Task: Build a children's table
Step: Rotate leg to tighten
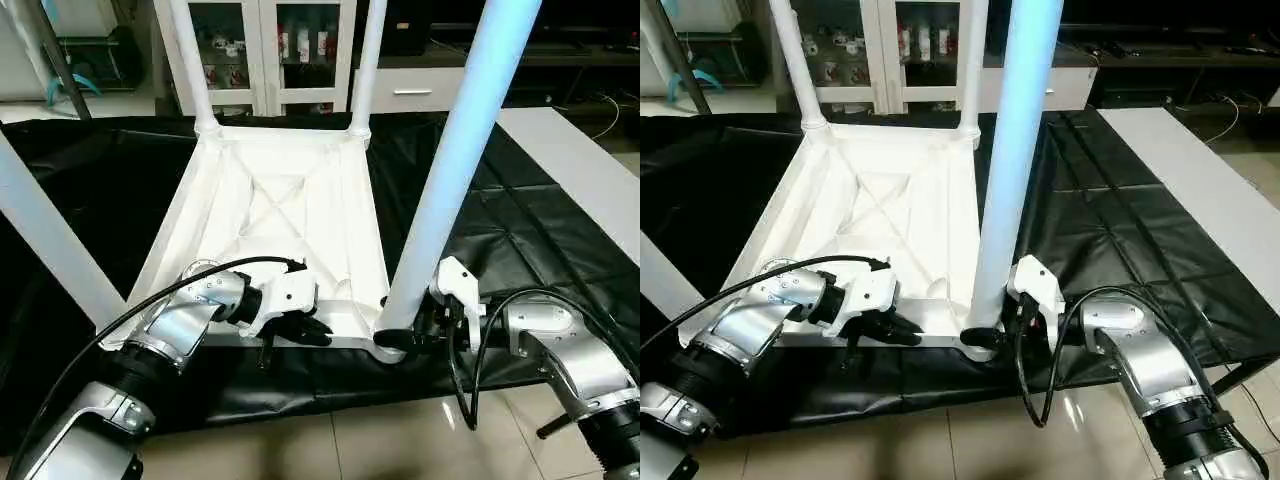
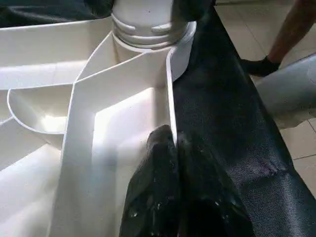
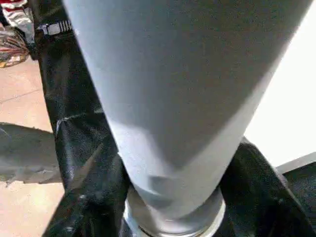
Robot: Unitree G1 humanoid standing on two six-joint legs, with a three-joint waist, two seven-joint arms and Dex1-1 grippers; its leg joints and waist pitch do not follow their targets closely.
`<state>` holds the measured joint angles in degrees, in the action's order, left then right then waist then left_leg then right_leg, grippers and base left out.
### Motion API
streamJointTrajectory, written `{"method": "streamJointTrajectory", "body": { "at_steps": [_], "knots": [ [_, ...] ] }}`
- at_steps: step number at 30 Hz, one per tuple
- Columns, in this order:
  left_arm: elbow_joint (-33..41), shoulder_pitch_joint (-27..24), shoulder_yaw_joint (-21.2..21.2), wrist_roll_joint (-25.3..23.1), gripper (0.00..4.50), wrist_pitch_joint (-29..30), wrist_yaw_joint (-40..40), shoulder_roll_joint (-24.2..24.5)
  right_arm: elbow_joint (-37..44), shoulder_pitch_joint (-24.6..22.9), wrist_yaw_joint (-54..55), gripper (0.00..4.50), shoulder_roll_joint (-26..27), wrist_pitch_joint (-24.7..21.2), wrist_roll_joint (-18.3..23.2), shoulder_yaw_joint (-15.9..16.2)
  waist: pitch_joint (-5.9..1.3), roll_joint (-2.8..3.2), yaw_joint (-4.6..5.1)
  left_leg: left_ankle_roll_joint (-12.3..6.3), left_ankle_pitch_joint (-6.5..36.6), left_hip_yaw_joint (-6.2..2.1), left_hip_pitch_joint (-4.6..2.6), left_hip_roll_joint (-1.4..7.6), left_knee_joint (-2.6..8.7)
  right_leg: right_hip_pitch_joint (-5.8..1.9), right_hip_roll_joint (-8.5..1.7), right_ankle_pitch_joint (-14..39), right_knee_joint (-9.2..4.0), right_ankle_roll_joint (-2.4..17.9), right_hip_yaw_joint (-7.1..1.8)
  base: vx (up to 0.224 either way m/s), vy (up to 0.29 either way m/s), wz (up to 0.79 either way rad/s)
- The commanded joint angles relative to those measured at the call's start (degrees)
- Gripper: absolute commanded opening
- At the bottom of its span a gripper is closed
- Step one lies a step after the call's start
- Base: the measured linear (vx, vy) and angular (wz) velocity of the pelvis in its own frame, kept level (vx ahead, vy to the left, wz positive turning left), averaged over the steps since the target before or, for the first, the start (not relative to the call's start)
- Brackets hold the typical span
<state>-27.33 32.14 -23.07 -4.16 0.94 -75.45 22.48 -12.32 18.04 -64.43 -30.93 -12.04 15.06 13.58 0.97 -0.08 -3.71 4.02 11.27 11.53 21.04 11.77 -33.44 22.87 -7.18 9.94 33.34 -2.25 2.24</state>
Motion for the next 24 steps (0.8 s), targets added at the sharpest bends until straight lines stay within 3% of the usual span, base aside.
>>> {"method": "streamJointTrajectory", "body": {
  "at_steps": [1,10,12,13,15,16,17,19,20,23,24],
  "knots": [
    [-2.26,-2.10,-5.32,-3.66,0.00,0.88,-2.14,0.60,-0.77,0.28,-1.52,2.15,-0.64,0.57,-0.53,0.10,-2.65,-0.30,0.14,-3.98,10.17,-0.08,-0.77,1.15,3.81,-2.29,-0.25,4.13,-2.30,16.05,-0.84,0.000,0.000,0.00],
    [-2.33,-2.38,-5.20,-3.80,0.00,1.13,-1.42,0.59,-2.78,0.19,0.47,2.04,1.13,1.08,-0.85,-0.62,-2.58,-0.39,0.26,-3.55,11.26,-0.16,-0.64,1.12,3.92,-2.19,-0.28,5.73,-2.43,15.46,-0.86,0.000,0.000,0.00],
    [-5.02,-1.52,-3.38,-3.79,0.00,0.76,4.29,-2.23,-8.48,1.77,11.39,2.04,6.09,2.49,-1.95,-4.06,-2.32,-0.39,0.80,-2.75,13.57,-0.02,-0.43,1.04,4.07,-1.68,-0.34,8.44,-2.79,15.21,-0.98,0.000,0.000,0.00],
    [-6.29,-1.05,-2.49,-3.72,0.00,0.69,6.90,-3.56,-10.72,2.49,15.98,2.04,7.88,3.09,-2.69,-5.29,-2.25,-0.37,0.71,-1.65,14.91,-0.24,-0.52,0.94,4.27,-1.83,-0.33,10.88,-3.07,14.51,-0.82,-0.050,-0.008,-0.02],
    [-9.83,0.73,-0.42,-4.24,0.00,1.72,14.92,-7.15,-14.98,3.63,27.28,2.03,12.63,2.10,-3.90,-7.63,-1.85,-0.39,1.61,2.05,23.30,-0.72,-1.05,0.79,4.67,-1.10,-0.39,23.44,-4.15,10.90,-0.70,-0.058,-0.006,-0.01],
    [-10.33,1.05,-0.19,-4.34,0.00,1.98,16.05,-7.67,-15.30,3.70,28.40,2.02,13.14,1.92,-4.03,-7.79,-1.92,-0.57,2.15,3.00,25.77,-1.17,-1.14,0.72,4.82,-0.99,-0.43,27.11,-4.54,8.91,-0.49,-0.075,0.006,-0.04],
    [-12.53,2.43,0.79,-4.72,0.00,3.19,21.03,-9.96,-16.64,4.03,33.26,2.02,15.36,1.17,-4.63,-8.48,-1.90,-0.46,2.38,3.11,26.33,-1.33,-0.97,0.71,4.89,-1.08,-0.42,27.97,-4.61,8.18,-0.43,-0.075,0.006,-0.04],
    [-12.66,2.51,0.85,-4.74,0.00,3.26,21.31,-10.10,-16.71,4.05,33.54,2.02,15.49,1.13,-4.66,-8.52,-1.94,-0.39,2.62,3.09,27.37,-1.61,-0.95,0.67,5.07,-1.08,-0.41,29.06,-5.10,6.85,-0.19,-0.061,0.016,-0.08],
    [-15.83,5.10,2.60,-5.10,0.00,5.74,29.85,-13.93,-19.79,5.43,42.52,2.01,19.38,0.76,-5.64,-9.76,-2.02,0.15,2.93,2.73,27.38,-1.57,-0.72,0.67,5.17,-0.99,-0.32,26.98,-5.13,7.01,-0.27,-0.051,0.018,-0.08],
    [-16.97,6.06,3.22,-5.27,0.00,6.54,33.18,-15.24,-21.15,6.08,46.32,2.01,21.03,0.73,-5.90,-10.31,-2.01,-0.33,3.15,2.81,28.81,-1.63,-1.19,0.51,5.05,-0.66,-0.08,27.75,-5.63,7.02,0.07,0.000,0.000,0.00],
    [-20.00,8.40,4.83,-5.47,0.00,7.68,41.26,-18.27,-25.01,7.93,55.85,2.01,25.39,1.51,-6.49,-12.01,-1.89,0.19,3.40,2.52,29.02,-1.49,-1.12,0.40,4.99,-0.30,-0.14,27.42,-5.67,7.35,-0.17,0.000,0.000,0.00]
  ]
}}
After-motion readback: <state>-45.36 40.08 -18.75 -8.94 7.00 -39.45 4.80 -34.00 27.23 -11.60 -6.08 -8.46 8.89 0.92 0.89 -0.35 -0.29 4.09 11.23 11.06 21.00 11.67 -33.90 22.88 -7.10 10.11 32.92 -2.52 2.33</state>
